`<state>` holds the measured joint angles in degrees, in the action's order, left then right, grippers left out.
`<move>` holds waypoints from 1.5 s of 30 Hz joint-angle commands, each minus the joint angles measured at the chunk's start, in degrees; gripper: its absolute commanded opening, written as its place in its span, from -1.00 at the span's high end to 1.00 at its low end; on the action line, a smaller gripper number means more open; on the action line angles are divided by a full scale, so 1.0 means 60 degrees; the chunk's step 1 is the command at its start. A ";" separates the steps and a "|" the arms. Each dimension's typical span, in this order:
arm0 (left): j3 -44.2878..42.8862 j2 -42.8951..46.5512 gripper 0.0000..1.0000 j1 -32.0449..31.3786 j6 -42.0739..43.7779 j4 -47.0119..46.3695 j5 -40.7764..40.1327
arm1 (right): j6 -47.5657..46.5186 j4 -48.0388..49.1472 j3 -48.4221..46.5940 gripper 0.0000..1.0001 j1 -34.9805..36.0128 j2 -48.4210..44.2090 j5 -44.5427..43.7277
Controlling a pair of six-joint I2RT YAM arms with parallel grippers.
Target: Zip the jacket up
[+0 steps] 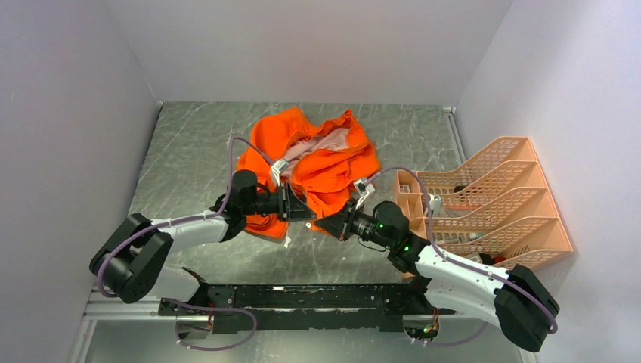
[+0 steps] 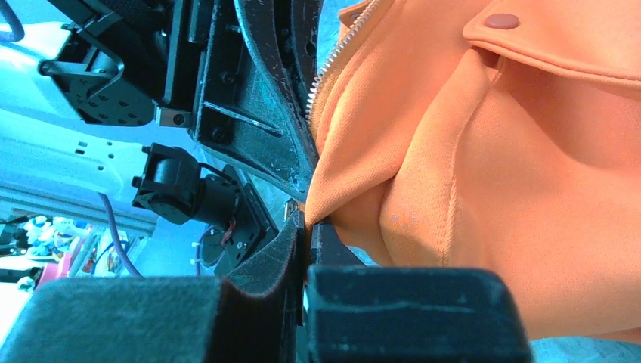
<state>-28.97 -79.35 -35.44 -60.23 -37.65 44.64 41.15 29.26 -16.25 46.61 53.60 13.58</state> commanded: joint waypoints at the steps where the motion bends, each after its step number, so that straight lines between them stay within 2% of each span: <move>1: 0.0203 -0.0074 0.84 0.0047 -0.0159 -0.1008 0.0344 | -0.0044 0.0850 0.0090 1.00 -0.0062 -0.0130 0.0475; 4: 0.0330 -0.0167 0.84 0.0048 -0.0380 -0.1564 0.0472 | -0.0086 0.0864 0.0032 0.99 -0.0063 -0.0106 0.0549; 5: 0.0342 -0.0201 0.84 0.0048 -0.0425 -0.1734 0.0517 | -0.0095 0.0866 0.0021 0.89 -0.0065 -0.0091 0.0561; 11: 0.0433 -0.0194 0.84 0.0047 -0.0539 -0.2170 0.0611 | -0.0083 0.0910 -0.0015 0.64 -0.0063 0.0032 0.0622; 21: 0.0400 -0.0287 0.84 0.0033 -0.0610 -0.2421 0.0750 | -0.0120 0.1020 -0.0112 0.54 -0.0063 0.0250 0.0774; 29: 0.0340 -0.0407 0.84 0.0004 -0.0640 -0.2552 0.0867 | -0.0105 0.1084 -0.0104 0.56 -0.0063 0.0320 0.0833; 30: 0.0318 -0.0436 0.84 -0.0009 -0.0641 -0.2557 0.0884 | -0.0105 0.1100 -0.0106 0.61 -0.0067 0.0316 0.0853; 32: 0.0303 -0.0472 0.84 -0.0025 -0.0641 -0.2546 0.0883 | -0.0110 0.1112 -0.0108 0.94 -0.0063 0.0300 0.0866; 33: 0.0300 -0.0484 0.84 -0.0026 -0.0641 -0.2557 0.0904 | -0.0113 0.1115 -0.0094 1.00 -0.0071 0.0295 0.0859; 36: 0.0276 -0.0452 0.84 -0.0026 -0.0589 -0.2512 0.0891 | -0.0063 0.1140 -0.0075 1.00 -0.0063 0.0213 0.0828; 39: 0.0110 -0.0188 0.84 -0.0024 -0.0141 -0.1743 0.0681 | -0.0114 0.1064 -0.0127 1.00 -0.0063 0.0142 0.0798; 45: -0.0334 0.0720 0.38 -0.0026 0.1020 0.0477 -0.0122 | -0.0230 0.1149 -0.0215 1.00 -0.0063 0.0147 0.0661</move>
<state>-27.94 -78.94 -35.38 -60.23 -42.72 46.96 40.71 33.08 -16.25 46.52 55.44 17.56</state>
